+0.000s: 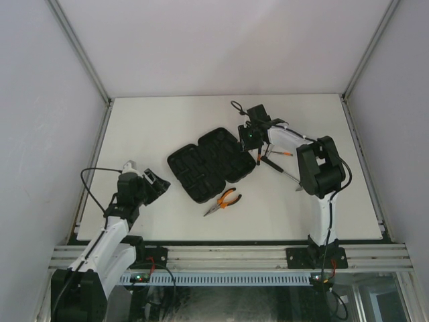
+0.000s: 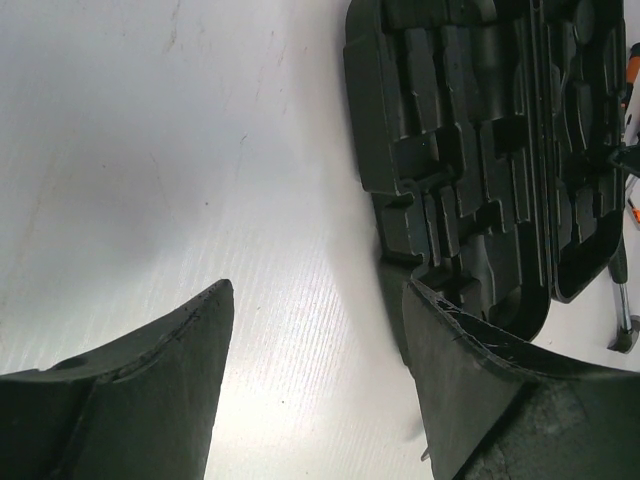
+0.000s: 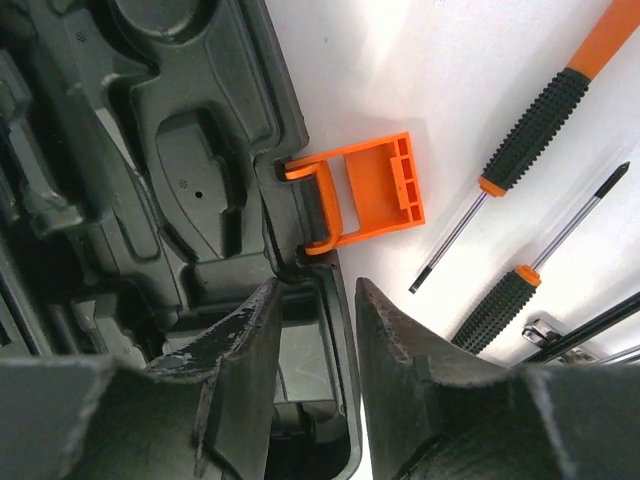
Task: Sort the tools into containers
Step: Open the storage box at the center of the board.
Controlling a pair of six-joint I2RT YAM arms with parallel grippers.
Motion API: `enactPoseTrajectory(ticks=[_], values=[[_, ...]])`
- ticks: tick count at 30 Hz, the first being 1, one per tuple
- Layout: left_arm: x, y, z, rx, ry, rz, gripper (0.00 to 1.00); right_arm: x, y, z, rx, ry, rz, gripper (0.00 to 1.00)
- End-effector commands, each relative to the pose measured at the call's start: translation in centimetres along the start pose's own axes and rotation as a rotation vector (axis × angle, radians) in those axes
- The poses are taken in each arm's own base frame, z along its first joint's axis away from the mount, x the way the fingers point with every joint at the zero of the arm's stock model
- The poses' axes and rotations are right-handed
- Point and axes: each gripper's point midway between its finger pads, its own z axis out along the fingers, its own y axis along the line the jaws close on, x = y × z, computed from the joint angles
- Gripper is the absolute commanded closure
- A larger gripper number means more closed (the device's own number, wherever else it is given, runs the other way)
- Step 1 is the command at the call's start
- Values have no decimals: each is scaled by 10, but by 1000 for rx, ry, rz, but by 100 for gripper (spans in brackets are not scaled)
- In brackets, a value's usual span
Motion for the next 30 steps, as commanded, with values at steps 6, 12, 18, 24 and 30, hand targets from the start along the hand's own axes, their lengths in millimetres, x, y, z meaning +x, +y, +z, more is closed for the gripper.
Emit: enactPoseTrajectory(ticks=[6, 12, 18, 24, 30], values=[[-16, -19, -3, 52, -31, 26, 28, 3, -12, 11, 61, 26, -22, 72], [-14, -19, 2, 56, -20, 15, 28, 8, -14, 11, 90, 28, 31, 86], [-14, -21, 3, 60, -11, 15, 27, 17, -9, 1, 109, 5, 150, 100], [-17, -20, 4, 41, -6, 25, 16, 32, -4, -9, 147, -9, 261, 100], [-24, -20, 3, 19, -29, 14, 0, 41, -3, -22, 187, -43, 319, 100]])
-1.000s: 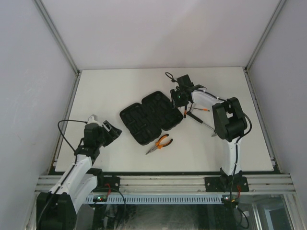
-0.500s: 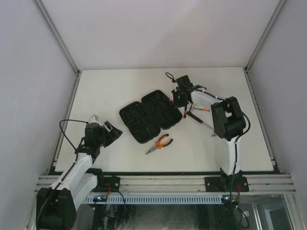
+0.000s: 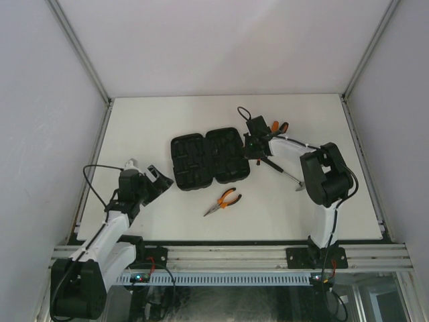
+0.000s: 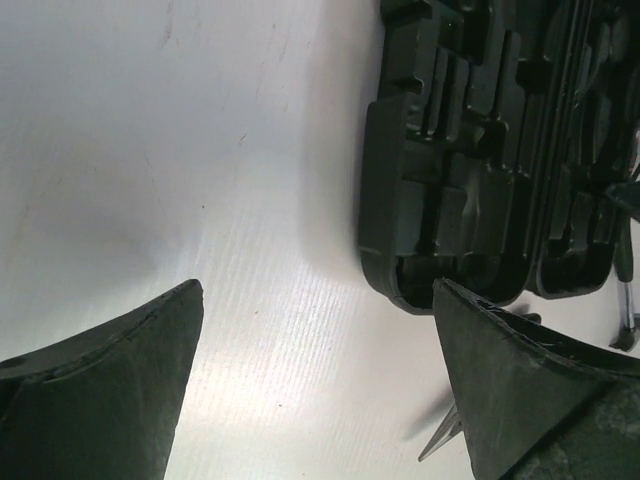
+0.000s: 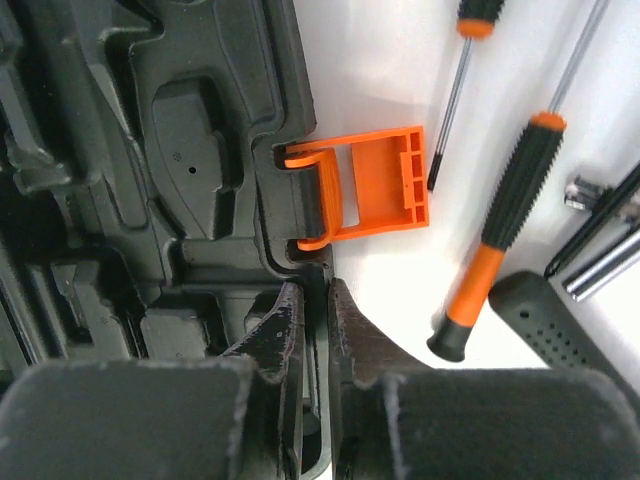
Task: Sort the tools into containers
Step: Open the storage box at the center of the board.
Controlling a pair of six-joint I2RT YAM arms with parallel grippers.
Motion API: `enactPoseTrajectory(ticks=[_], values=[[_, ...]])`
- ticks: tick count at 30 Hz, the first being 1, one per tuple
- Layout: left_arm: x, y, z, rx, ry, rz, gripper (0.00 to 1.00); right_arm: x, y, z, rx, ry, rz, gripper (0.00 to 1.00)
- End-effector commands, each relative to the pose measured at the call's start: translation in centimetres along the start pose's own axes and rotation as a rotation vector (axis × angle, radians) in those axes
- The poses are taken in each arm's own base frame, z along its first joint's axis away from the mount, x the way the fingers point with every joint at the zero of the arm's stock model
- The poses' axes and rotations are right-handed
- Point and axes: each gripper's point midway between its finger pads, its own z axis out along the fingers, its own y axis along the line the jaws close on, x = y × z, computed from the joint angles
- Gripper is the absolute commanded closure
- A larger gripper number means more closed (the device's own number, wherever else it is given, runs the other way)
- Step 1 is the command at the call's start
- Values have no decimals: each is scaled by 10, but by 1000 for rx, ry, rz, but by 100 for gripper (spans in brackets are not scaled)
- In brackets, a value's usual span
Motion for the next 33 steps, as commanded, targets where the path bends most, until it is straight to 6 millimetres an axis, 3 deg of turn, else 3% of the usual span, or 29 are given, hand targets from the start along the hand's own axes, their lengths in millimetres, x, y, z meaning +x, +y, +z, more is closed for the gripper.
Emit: enactPoseTrajectory(ticks=[1, 6, 13, 22, 27, 33], values=[[-29, -21, -5, 30, -79, 8, 0, 6, -10, -16, 76, -34, 79, 100], [-33, -16, -5, -5, -91, -5, 0, 14, -4, -17, 42, -49, 30, 99], [-41, -6, -9, -87, -125, -57, 0, 2, 13, -32, -22, -106, -31, 83], [-55, -12, -22, -39, -215, -112, 0, -23, 22, -77, -76, -217, -77, 65], [-63, -28, -36, 35, -244, -57, 0, -26, 23, -106, -99, -275, -99, 60], [-60, -31, -38, 33, -200, -16, 0, -20, 17, -139, -119, -338, -80, 54]])
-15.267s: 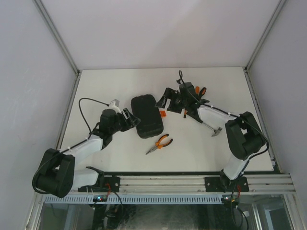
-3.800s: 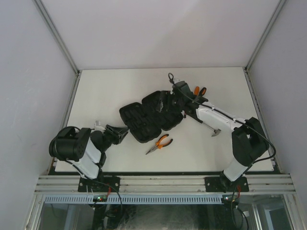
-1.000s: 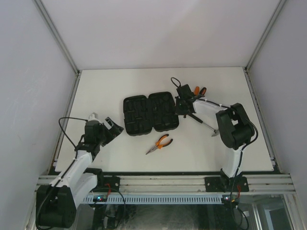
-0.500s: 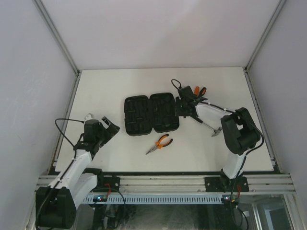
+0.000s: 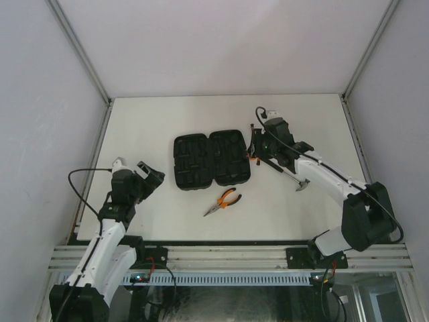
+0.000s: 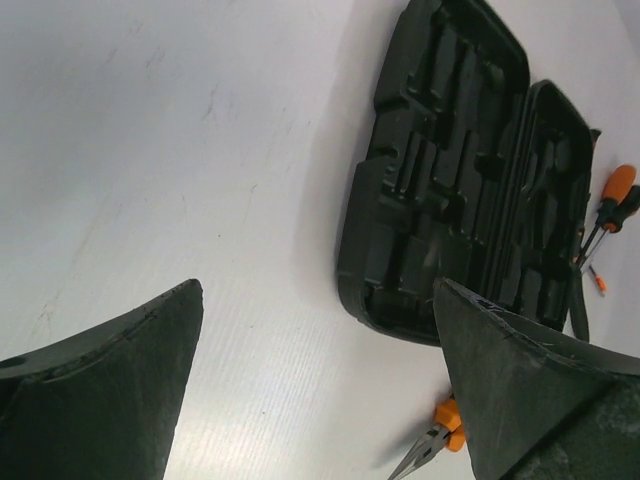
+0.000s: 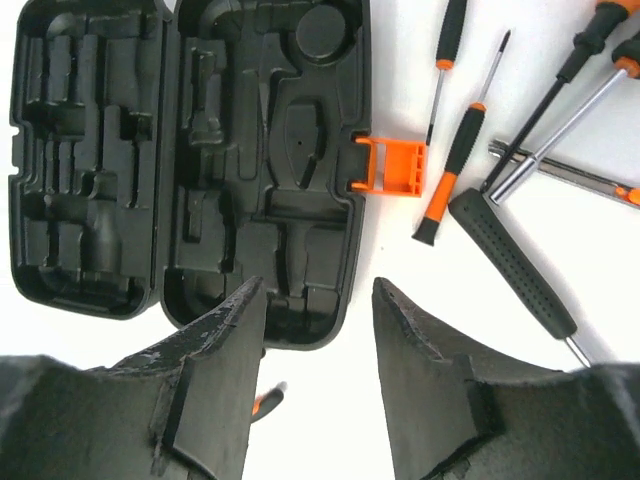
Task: Sort the tools into containers
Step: Open the storage box at the center of the board, then pick up the pliers at the center of the board.
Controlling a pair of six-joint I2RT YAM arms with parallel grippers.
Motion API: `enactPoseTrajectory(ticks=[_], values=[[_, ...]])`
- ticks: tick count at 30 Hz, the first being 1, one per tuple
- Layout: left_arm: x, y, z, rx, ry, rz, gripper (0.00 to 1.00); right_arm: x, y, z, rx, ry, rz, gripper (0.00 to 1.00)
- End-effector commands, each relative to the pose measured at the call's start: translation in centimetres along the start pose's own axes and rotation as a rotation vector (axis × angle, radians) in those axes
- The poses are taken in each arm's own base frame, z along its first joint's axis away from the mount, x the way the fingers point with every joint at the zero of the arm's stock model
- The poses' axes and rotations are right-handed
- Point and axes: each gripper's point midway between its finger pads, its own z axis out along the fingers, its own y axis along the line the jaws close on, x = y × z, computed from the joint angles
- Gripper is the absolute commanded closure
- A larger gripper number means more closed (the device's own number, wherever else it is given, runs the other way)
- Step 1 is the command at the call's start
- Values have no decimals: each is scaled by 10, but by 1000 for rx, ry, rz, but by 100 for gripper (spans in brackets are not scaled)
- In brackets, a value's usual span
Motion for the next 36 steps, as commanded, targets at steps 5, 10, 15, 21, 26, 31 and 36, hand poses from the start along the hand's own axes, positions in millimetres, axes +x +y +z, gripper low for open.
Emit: enactPoseTrajectory(ticks=[5, 10, 15, 21, 26, 31, 36], values=[[-16, -33, -9, 84, 12, 106, 6, -1, -13, -41, -31, -86, 75, 51], [-15, -59, -23, 95, -21, 259, 6, 22, -31, -53, -21, -64, 154, 50], [7, -87, -32, 150, 14, 406, 6, 38, -45, -64, 0, -65, 211, 48], [52, -116, -47, 247, 95, 574, 6, 60, -54, -69, 8, -38, 251, 46], [95, -128, -54, 295, 184, 732, 10, 75, -59, -72, 13, -18, 274, 47], [134, -140, -51, 363, 285, 856, 14, 81, -59, -80, 2, -15, 294, 47], [155, -153, -41, 422, 339, 923, 15, 83, -52, -90, -34, -12, 298, 48]])
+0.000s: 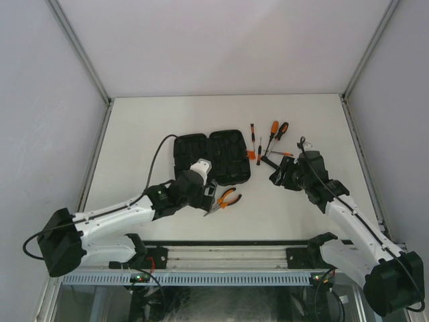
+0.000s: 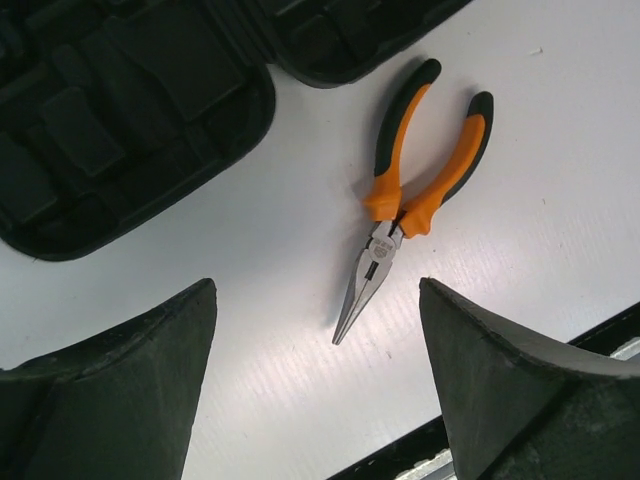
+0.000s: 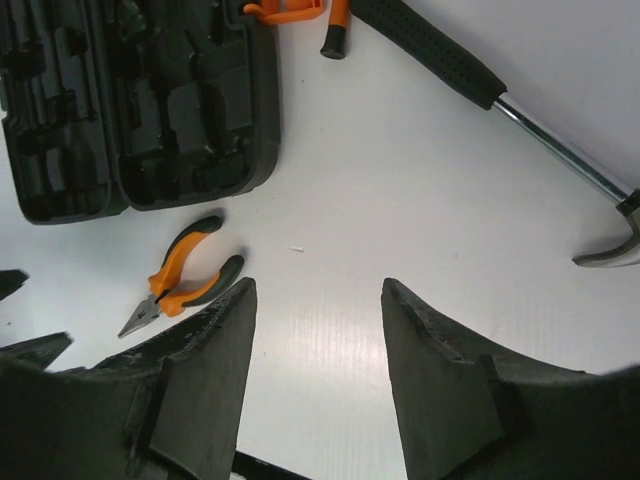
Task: Sort the tools into containers
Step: Pick up the pliers at the center of the board.
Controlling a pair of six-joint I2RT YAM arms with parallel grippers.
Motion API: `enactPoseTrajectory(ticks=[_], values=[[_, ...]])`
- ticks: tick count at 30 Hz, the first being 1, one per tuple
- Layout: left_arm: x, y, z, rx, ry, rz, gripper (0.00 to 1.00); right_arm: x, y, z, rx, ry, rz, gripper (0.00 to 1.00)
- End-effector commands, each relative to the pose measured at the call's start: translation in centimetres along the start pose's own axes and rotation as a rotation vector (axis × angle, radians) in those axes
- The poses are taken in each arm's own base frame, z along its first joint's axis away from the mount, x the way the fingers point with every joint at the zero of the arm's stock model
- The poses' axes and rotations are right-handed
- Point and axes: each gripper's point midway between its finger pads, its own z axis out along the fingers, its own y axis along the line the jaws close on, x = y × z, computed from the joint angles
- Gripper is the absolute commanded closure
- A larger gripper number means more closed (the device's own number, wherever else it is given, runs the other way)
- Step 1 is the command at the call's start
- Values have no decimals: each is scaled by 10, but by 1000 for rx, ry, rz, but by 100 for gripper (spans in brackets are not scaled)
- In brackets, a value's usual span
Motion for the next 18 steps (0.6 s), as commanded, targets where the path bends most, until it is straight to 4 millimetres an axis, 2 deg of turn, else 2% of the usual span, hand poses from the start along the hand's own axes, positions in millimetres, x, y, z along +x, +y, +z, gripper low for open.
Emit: enactPoseTrajectory(ticks=[1, 4, 10, 18], values=[[-37, -32, 5, 112, -70, 71, 15, -3, 12, -11, -61, -8, 15, 48], [-33, -37, 13, 133, -53, 101, 15, -1, 15, -16, -79, -5, 8, 48], [-9, -23, 27, 78, 9, 147, 17, 4, 22, -20, -124, 17, 1, 48], [17, -38, 32, 153, 48, 150, 18, 2, 23, -21, -117, 1, 14, 48]])
